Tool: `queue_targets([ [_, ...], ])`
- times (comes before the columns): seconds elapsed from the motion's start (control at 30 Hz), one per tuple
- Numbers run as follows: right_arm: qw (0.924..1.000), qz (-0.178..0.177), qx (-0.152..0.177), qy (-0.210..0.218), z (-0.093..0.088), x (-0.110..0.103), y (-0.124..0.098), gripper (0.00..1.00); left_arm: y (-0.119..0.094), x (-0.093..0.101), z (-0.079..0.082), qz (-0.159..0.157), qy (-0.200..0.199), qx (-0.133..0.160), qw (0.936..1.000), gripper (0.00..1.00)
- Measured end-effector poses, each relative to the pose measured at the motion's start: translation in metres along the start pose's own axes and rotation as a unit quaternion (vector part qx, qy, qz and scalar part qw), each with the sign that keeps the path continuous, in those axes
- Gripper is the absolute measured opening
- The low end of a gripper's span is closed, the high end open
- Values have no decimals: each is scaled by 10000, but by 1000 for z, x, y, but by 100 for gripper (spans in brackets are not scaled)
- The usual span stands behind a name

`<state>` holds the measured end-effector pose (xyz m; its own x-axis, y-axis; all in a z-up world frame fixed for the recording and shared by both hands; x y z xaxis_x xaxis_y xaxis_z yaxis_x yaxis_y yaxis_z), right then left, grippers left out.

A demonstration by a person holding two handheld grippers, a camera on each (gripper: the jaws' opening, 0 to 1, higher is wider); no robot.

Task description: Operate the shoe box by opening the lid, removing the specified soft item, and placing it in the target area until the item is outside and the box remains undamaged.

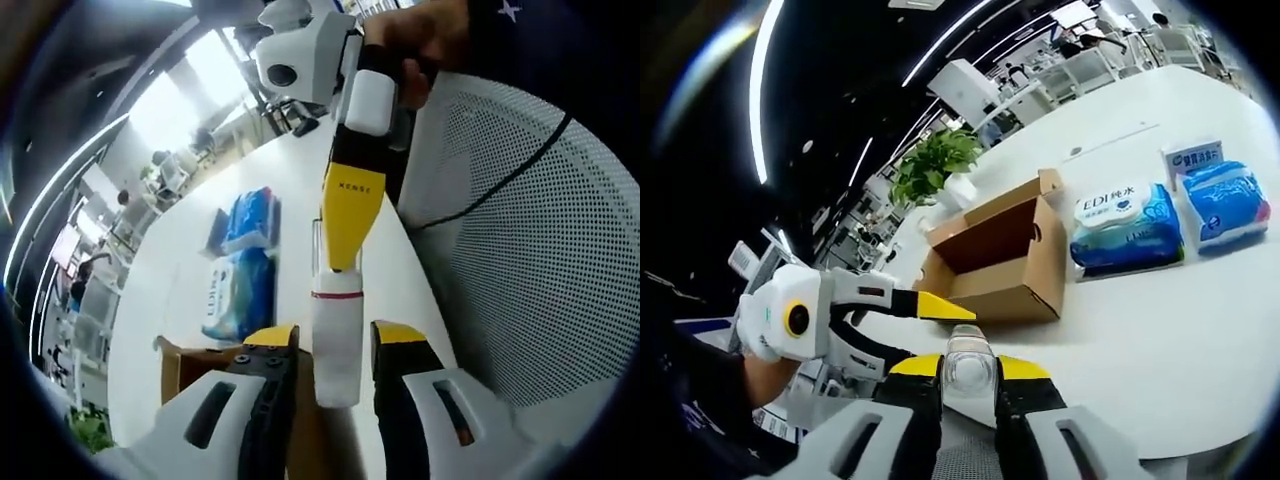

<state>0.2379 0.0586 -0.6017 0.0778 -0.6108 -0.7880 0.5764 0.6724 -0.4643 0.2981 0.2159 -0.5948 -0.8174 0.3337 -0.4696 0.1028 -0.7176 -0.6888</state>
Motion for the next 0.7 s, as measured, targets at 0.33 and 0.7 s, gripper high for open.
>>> queue_targets([
  [0.33, 9998, -15, 9, -207, 7, -3, -5, 14, -7, -4, -4, 198, -589, 218, 9978, 39],
  [0.7, 9973, -123, -63, -725, 19, -8, -13, 14, -13, -5, -11, 416, -1080, 241, 9930, 44],
])
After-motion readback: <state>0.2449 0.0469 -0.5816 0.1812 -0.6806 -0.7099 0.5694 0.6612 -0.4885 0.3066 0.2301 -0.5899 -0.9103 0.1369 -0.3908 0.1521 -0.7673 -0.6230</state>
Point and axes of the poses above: the point that each gripper's makers call its tool centre point, and the gripper's own axes: y roughly forward along the fingers, x roughly to its right, z roughly out of its top, the point moved 10 cm from there along -y, roughly backward along the fingers, and after that the axes turned 11 degrees about y, right-handed, at the moved point
